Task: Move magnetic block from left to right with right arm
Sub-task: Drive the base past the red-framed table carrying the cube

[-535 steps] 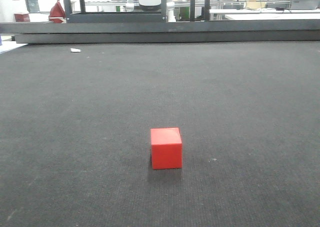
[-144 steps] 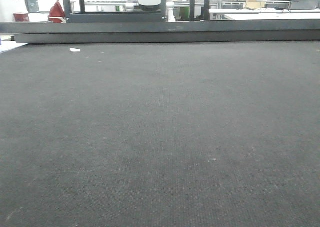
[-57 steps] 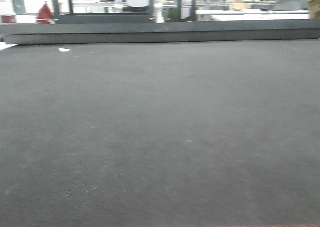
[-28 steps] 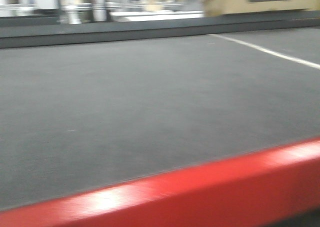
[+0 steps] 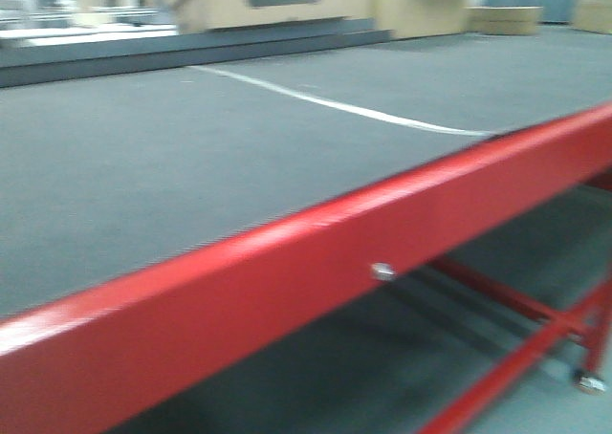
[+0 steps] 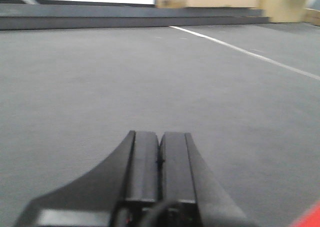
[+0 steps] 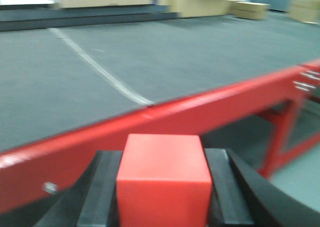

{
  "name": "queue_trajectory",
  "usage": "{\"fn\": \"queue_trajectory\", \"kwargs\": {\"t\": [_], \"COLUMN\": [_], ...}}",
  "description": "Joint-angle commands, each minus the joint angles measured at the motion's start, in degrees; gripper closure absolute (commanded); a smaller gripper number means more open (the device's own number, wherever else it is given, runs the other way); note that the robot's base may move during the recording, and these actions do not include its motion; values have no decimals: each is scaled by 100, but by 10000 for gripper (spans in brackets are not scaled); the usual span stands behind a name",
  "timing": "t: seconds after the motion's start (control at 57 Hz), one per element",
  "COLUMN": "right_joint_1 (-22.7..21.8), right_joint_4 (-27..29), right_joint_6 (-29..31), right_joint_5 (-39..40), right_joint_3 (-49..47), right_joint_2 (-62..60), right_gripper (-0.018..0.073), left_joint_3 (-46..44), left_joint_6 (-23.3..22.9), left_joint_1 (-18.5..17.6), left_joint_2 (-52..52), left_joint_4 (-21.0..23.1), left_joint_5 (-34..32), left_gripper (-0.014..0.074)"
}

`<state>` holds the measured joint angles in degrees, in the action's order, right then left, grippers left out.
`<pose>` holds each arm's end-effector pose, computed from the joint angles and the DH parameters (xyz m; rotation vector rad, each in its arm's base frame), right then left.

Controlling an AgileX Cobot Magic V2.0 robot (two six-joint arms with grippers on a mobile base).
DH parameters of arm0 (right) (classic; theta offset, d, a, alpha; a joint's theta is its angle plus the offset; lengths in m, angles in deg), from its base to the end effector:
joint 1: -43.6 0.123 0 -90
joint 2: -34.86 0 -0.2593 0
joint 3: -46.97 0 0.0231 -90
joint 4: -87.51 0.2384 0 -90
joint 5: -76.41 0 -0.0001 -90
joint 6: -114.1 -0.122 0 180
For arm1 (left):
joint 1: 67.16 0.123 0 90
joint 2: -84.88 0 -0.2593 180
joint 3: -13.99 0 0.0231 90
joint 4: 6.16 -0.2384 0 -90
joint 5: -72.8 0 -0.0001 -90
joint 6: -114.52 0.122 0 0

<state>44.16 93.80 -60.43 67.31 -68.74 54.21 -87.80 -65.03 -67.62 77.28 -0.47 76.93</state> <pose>0.1115 0.0032 0.2525 -0.0108 1.6177 0.0315 0.1010 -0.0017 0.1978 -0.0597 1.5689 -0.0836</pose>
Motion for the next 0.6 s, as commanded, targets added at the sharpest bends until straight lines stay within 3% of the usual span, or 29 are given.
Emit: {"fn": "queue_trajectory", "kwargs": {"t": [0.0,0.579], "right_joint_1": [-33,-33], "right_joint_4": [-30,-30], "right_joint_6": [64,64], "right_joint_5": [563,563], "right_joint_3": [-180,-180], "right_joint_2": [53,53], "right_gripper": [221,221], "left_joint_3": [59,59], "left_joint_6": [-45,-45], "left_joint_1": [-2,-2], "left_joint_2": [31,31], "left_joint_4": [15,15], "left_joint_5": [-486,-486], "left_gripper": [722,722]}}
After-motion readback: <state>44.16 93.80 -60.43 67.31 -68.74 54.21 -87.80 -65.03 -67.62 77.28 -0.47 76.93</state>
